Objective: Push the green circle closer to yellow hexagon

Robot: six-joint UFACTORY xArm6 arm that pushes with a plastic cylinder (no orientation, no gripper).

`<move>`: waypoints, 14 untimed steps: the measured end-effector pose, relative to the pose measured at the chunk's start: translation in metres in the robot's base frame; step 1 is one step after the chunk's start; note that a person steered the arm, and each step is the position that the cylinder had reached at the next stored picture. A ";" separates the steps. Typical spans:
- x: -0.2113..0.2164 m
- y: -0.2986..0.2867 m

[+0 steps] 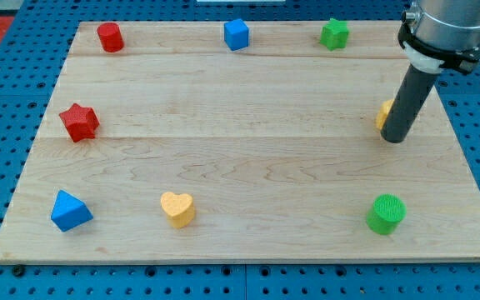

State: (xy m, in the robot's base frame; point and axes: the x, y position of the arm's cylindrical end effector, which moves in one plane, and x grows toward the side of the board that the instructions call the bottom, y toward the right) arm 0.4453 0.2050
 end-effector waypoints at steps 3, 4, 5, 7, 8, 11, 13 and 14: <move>0.171 0.073; 0.157 -0.005; 0.118 -0.051; 0.085 -0.080; 0.080 -0.128; -0.005 -0.102; 0.006 -0.096; 0.005 -0.094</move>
State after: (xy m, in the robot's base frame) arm 0.4507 0.1106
